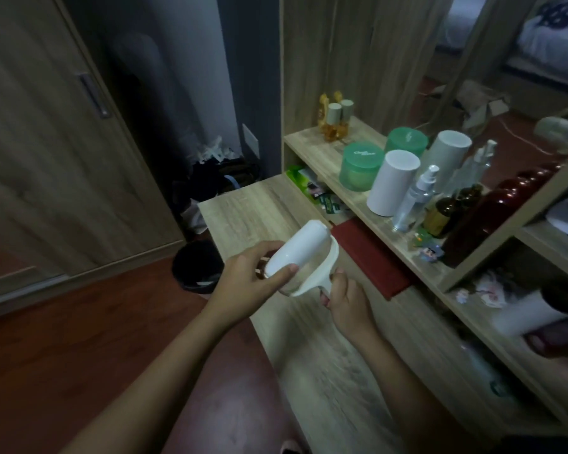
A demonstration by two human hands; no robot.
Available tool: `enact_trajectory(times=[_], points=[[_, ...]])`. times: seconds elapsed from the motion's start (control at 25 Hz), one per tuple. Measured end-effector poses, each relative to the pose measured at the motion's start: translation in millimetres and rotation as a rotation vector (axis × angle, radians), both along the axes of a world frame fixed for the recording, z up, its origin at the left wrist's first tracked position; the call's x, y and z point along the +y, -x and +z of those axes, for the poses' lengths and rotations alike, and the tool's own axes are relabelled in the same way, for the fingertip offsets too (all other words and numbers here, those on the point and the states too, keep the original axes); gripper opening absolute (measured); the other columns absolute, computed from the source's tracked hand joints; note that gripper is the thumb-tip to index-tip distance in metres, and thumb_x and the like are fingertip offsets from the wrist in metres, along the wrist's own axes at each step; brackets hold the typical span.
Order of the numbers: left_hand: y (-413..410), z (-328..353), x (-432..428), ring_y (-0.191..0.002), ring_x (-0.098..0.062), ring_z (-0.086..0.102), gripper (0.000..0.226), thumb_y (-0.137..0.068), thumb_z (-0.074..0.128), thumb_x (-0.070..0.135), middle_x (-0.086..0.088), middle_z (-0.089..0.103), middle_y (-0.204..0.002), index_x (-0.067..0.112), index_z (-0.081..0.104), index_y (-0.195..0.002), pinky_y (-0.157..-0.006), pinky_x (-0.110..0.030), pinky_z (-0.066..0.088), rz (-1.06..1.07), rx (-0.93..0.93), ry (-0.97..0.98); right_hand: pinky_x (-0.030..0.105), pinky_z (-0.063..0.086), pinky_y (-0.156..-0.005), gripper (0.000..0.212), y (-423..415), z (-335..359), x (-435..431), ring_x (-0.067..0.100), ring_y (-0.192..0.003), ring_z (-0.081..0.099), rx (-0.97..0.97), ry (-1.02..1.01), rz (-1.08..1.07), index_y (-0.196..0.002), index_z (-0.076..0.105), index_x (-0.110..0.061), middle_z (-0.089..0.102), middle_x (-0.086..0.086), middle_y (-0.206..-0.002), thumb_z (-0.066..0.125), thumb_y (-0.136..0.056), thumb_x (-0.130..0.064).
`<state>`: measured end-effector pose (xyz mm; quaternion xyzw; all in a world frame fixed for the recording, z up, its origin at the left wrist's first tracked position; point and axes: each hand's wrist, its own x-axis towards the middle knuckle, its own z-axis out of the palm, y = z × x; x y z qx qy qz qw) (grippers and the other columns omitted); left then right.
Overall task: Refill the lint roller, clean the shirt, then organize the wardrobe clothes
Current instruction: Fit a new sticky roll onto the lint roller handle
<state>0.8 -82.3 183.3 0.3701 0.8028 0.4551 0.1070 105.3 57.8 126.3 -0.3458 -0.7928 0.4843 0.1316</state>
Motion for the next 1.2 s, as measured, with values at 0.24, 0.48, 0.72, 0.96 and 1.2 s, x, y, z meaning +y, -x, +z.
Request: enact_trajectory(times=[0.24, 0.48, 0.72, 0.96, 1.2], points=[[86, 7, -63, -0.093, 0.002, 0.061, 0.053, -0.078, 0.069, 0.045, 0.009, 0.065, -0.110, 0.019, 0.061, -0.123, -0.073, -0.001, 0.042, 0.181, 0.038, 0.002, 0.035, 0.041, -0.065, 0.027, 96, -1, -55, 0.033, -0.081, 0.063, 0.050, -0.005, 0.083, -0.067, 0.047, -0.025, 0.067, 0.008, -0.072, 0.031, -0.087, -0.035], [235, 26, -178, -0.091, -0.004, 0.062, 0.034, -0.087, 0.064, 0.025, 0.002, 0.068, -0.103, 0.015, 0.061, -0.120, -0.071, 0.000, 0.043, 0.464, 0.098, -0.078, 0.038, 0.047, -0.074, 0.064, 264, 19, -155, 0.027, -0.070, 0.060, 0.124, 0.138, 0.060, -0.056, 0.056, -0.019, 0.059, 0.000, -0.058, 0.017, -0.098, -0.046], [370, 46, -252, -0.092, -0.008, 0.065, 0.033, -0.088, 0.063, 0.022, 0.002, 0.069, -0.106, 0.014, 0.062, -0.120, -0.079, -0.019, 0.047, 0.525, 0.168, -0.058, 0.032, 0.043, -0.063, 0.059, 389, 50, -219, 0.019, -0.064, 0.059, 0.283, 0.134, 0.095, -0.069, 0.059, -0.023, 0.061, 0.000, -0.063, 0.017, -0.089, -0.061], [496, 33, -250, -0.087, -0.007, 0.062, 0.034, -0.090, 0.059, 0.023, -0.002, 0.068, -0.109, 0.012, 0.060, -0.122, -0.077, -0.020, 0.046, 0.494, 0.246, 0.063, 0.027, 0.038, -0.053, 0.018, 494, 47, -219, 0.004, -0.047, 0.044, 0.443, 0.127, 0.233, -0.089, 0.049, -0.028, 0.046, -0.005, -0.058, 0.036, -0.096, -0.039], [662, 18, -181, -0.106, -0.027, 0.058, 0.041, -0.093, 0.048, 0.024, -0.014, 0.058, -0.122, 0.009, 0.048, -0.131, -0.086, -0.032, 0.044, 0.265, 0.486, 0.476, 0.024, 0.032, -0.042, 0.012, 641, 45, -174, 0.003, -0.041, 0.039, 0.506, 0.142, 0.193, -0.093, 0.048, -0.035, 0.044, -0.005, -0.059, 0.037, -0.094, -0.042]])
